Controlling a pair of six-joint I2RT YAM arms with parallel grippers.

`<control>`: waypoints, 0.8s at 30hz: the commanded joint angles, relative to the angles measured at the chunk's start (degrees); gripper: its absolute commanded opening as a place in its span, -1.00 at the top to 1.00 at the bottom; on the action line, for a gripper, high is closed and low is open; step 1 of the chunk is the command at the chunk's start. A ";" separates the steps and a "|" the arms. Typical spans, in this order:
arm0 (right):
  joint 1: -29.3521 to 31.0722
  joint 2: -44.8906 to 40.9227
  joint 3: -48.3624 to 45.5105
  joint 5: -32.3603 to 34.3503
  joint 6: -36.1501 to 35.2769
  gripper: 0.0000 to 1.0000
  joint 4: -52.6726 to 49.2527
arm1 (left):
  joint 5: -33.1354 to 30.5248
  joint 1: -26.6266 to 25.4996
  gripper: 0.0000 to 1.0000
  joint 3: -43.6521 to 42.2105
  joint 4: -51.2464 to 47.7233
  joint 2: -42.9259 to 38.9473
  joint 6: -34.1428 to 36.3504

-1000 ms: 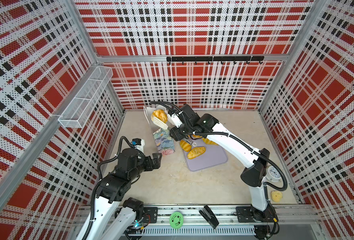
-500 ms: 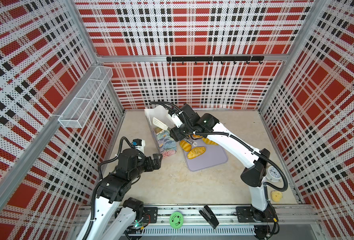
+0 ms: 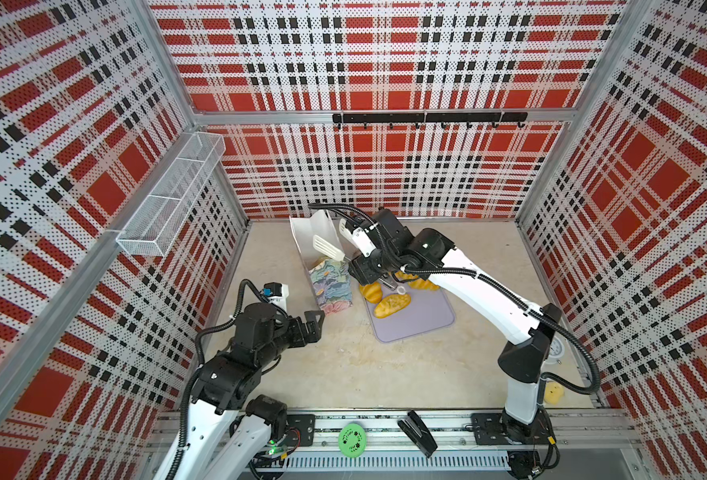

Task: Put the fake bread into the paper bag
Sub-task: 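Move the open tongs with the right gripper back over the bread tray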

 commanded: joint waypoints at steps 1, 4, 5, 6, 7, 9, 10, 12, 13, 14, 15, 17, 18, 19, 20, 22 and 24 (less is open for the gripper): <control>0.02 -6.30 -4.40 1.26 -0.88 -0.32 5.08 | -3.32 -2.08 -0.99 -0.44 0.31 -1.05 -3.07; 0.00 -10.52 -10.16 2.23 -0.73 -0.33 6.85 | -6.26 -5.85 -0.99 -0.35 0.32 -0.69 -4.44; -0.07 -11.75 -11.99 2.88 -0.68 -0.34 6.97 | -7.42 -7.31 -0.99 -0.27 0.32 -0.47 -4.71; 0.02 -12.88 -13.76 3.63 -0.80 -0.34 6.99 | -8.70 -8.81 -0.99 -0.27 0.32 -0.37 -5.13; 0.02 -14.22 -15.82 4.40 -0.80 -0.35 6.92 | -10.41 -10.62 -0.99 -0.38 0.32 -0.23 -5.65; -0.16 -16.47 -20.26 5.53 -0.73 -0.36 7.12 | -13.60 -13.94 -0.99 -0.57 0.40 -0.06 -6.79; -0.32 -17.73 -22.76 5.83 -0.43 -0.37 7.17 | -15.58 -15.82 -0.99 -0.76 0.49 -0.01 -7.49; -1.05 -20.23 -27.49 5.53 0.44 -0.37 7.92 | -18.51 -18.89 -0.99 -1.21 0.76 0.15 -9.01; -1.50 -21.72 -30.44 5.22 0.96 -0.36 8.72 | -20.01 -20.47 -0.99 -1.48 0.93 0.27 -9.85; -2.02 -23.01 -33.02 4.83 1.48 -0.37 9.43 | -21.33 -21.94 -0.99 -1.73 0.98 0.55 -10.55; -2.63 -24.36 -35.58 4.60 1.88 -0.37 10.10 | -22.65 -23.28 -0.99 -1.99 1.04 0.72 -11.36; -4.01 -26.86 -40.65 3.97 2.99 -0.38 11.14 | -25.46 -26.05 -0.99 -2.53 1.08 1.12 -13.10; -4.64 -28.08 -42.95 3.50 3.56 -0.37 11.59 | -26.70 -27.18 -0.99 -2.78 1.04 1.25 -13.92; -5.60 -29.39 -45.51 2.84 3.95 -0.38 12.27 | -28.03 -28.41 -0.99 -3.10 1.02 1.30 -14.86; -6.13 -30.66 -47.83 2.26 4.26 -0.38 12.99 | -29.17 -29.41 -0.99 -3.37 1.02 1.30 -15.89; -8.01 -32.98 -52.16 0.43 4.59 -0.39 14.13 | -31.03 -31.24 -0.99 -4.18 1.04 1.39 -18.00; -10.04 -34.75 -55.47 -1.60 4.64 -0.39 14.94 | -32.25 -32.82 -0.99 -4.99 1.11 1.97 -20.01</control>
